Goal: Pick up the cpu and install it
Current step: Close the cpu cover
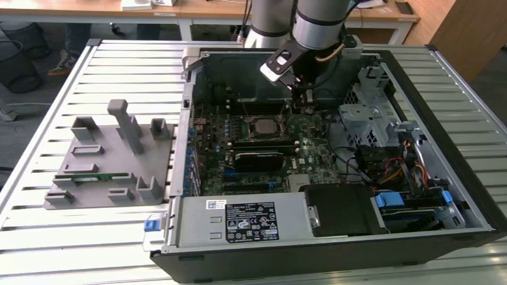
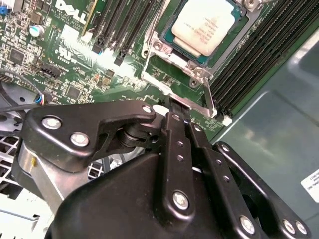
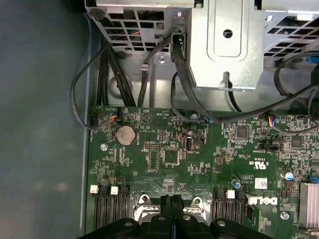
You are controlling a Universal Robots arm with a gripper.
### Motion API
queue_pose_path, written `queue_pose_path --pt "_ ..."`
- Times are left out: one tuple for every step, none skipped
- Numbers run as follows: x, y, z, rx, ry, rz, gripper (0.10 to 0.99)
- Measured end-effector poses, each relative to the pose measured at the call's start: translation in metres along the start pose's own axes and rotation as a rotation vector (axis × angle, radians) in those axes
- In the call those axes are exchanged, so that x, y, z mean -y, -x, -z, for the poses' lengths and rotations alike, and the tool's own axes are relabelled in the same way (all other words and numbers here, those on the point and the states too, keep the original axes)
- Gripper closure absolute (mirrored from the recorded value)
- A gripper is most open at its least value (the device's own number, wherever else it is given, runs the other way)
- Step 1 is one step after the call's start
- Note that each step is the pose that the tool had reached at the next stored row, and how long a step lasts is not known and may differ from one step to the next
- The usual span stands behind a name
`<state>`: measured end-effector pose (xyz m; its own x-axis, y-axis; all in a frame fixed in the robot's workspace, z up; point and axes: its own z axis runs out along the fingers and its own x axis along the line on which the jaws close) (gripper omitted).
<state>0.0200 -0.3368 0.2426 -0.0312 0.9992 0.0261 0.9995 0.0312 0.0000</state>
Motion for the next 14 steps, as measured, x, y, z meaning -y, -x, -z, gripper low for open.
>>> queue_pose_path --pt "0.0003 0.0000 -0.0008 -0.0001 0.000 0.000 0.973" --pt "0.0006 0.0000 -0.0016 0.0000 0.000 0.000 0.973" --pt "0.0009 0.0000 -0.0023 0.0000 0.000 0.000 0.973" --pt "0.0012 0.0000 -0.0029 0.0000 0.000 0.000 0.973" --pt "0.0014 0.0000 -0.0036 0.0000 0.000 0.000 0.973" --pt "0.0016 0.0000 -0.0042 0.0001 0.000 0.000 0.973" --pt "0.0018 0.0000 -0.0049 0.0000 0.000 0.000 0.973" --pt "0.0019 0.0001 -0.0055 0.0000 0.000 0.000 0.973" --pt "0.0021 0.0001 -0.0062 0.0000 0.000 0.000 0.973" --pt "0.0022 0.0001 -0.0067 0.0001 0.000 0.000 0.973" --pt "0.0025 0.0001 -0.0072 0.0000 0.000 0.000 0.973" --pt "0.0029 0.0001 -0.0074 0.0002 0.000 0.000 0.973" --pt "0.0036 0.0001 -0.0074 0.0003 0.000 0.000 0.973" --pt "0.0046 0.0000 -0.0075 0.0003 0.000 0.000 0.973"
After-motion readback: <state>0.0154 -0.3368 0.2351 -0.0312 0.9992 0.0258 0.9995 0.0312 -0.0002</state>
